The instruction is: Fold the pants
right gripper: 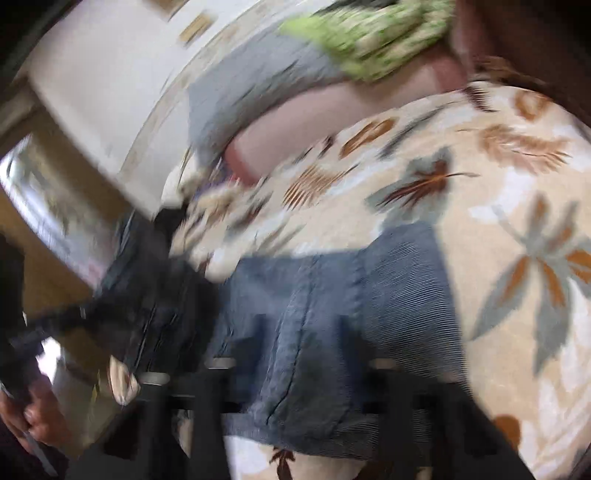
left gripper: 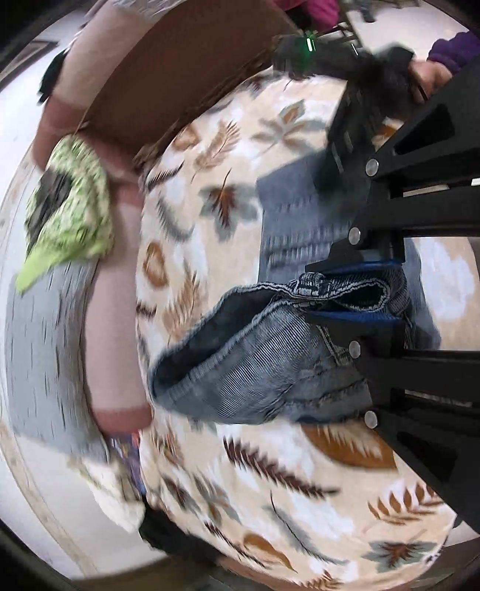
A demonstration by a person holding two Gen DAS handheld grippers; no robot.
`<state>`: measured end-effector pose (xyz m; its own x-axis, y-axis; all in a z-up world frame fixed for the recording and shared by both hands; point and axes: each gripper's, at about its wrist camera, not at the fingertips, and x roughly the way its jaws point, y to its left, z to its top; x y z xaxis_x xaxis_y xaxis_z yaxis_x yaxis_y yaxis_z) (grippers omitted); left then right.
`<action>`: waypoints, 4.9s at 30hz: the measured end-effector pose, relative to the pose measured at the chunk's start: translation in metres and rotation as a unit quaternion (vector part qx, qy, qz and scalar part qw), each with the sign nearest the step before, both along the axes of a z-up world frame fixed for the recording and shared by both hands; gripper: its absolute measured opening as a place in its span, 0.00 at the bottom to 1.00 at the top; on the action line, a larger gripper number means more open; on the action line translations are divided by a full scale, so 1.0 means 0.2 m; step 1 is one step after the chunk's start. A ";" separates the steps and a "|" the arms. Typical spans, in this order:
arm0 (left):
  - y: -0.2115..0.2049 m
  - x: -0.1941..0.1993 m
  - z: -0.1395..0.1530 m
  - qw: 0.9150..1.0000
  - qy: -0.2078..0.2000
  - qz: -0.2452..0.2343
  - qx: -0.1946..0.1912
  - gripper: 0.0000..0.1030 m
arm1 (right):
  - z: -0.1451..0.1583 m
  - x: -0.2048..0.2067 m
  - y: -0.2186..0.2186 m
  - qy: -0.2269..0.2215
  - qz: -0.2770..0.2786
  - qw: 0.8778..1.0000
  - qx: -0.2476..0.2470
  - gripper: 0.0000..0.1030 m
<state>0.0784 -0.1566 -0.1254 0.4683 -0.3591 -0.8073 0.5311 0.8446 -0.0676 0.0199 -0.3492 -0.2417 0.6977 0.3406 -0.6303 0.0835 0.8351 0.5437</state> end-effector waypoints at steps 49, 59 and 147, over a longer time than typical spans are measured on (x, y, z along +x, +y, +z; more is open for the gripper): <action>0.32 0.16 -0.54 0.987 0.125 0.078 0.059 0.02 | -0.11 0.20 0.05 0.026 0.037 0.991 0.122 0.14; 0.14 0.07 -0.35 0.995 0.084 0.026 0.040 0.03 | 0.07 -0.11 -0.26 -0.078 -0.025 0.986 0.148 0.12; 0.15 -0.43 0.10 0.985 -0.143 0.070 0.069 0.77 | 0.56 -0.72 0.15 -0.125 -0.097 0.975 -0.156 0.57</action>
